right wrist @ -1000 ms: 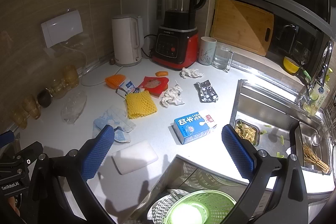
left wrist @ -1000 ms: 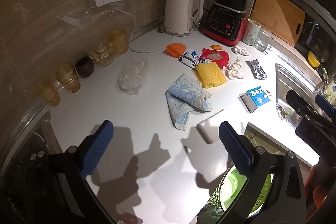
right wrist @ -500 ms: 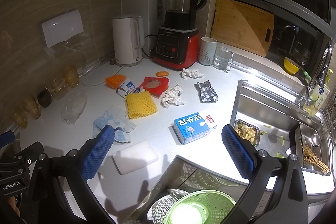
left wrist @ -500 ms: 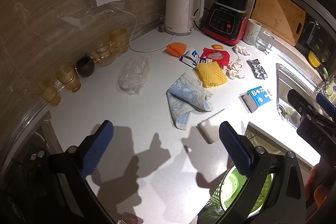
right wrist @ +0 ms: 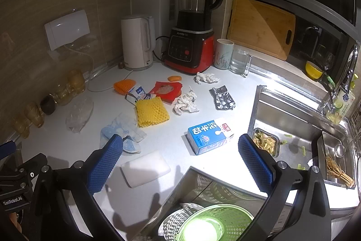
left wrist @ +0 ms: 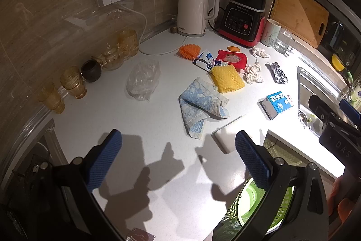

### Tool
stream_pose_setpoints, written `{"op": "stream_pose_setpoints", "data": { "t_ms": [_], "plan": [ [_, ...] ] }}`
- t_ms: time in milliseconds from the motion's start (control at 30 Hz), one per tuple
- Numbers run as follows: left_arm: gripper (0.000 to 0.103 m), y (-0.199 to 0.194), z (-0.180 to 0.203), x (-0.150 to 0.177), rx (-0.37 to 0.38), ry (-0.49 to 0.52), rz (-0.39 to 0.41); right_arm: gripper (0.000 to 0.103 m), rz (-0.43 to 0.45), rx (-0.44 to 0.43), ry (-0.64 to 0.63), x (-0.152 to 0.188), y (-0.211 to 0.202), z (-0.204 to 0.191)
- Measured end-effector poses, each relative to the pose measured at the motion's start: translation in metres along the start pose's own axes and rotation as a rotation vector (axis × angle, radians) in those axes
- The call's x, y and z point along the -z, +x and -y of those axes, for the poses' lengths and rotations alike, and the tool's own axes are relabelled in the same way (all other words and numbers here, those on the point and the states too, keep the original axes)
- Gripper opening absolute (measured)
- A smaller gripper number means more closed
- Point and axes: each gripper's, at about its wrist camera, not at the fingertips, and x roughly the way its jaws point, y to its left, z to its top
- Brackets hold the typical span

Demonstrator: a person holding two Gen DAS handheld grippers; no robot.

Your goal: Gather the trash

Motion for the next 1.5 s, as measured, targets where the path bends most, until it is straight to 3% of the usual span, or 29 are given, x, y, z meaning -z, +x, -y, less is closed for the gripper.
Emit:
{"op": "stream_pose_setpoints", "data": {
  "t_ms": [400, 567, 767, 1067, 1300, 1500],
  "plan": [
    [0.097, 0.003, 0.002, 0.001, 0.009, 0.013, -0.009, 0.101, -0.006, -0.007, 0.006, 0.004, 0.003, 0.002],
    [0.097, 0.01, 0.008, 0.003, 0.059, 0.075, -0.012, 0.101, -0.014, -0.02, 0.012, 0.008, 0.007, 0.008],
    [0.097, 0.033, 0.024, 0.01, 0.1, 0.232, 0.007, 0.101, -0.044, -0.032, 0.013, 0.016, 0.02, 0.026],
    [0.097, 0.078, 0.07, 0.023, 0.287, 0.499, 0.039, 0.101, -0.118, -0.038, 0.062, 0.034, 0.049, 0.059],
    [0.097, 0.124, 0.105, 0.028, 0.427, 0.671, -0.026, 0.101, -0.182, -0.032, 0.106, 0.043, 0.079, 0.086],
    [0.096, 0.161, 0.125, 0.036, 0.45, 0.847, -0.087, 0.101, -0.226, -0.02, 0.147, 0.047, 0.101, 0.107]
  ]
}}
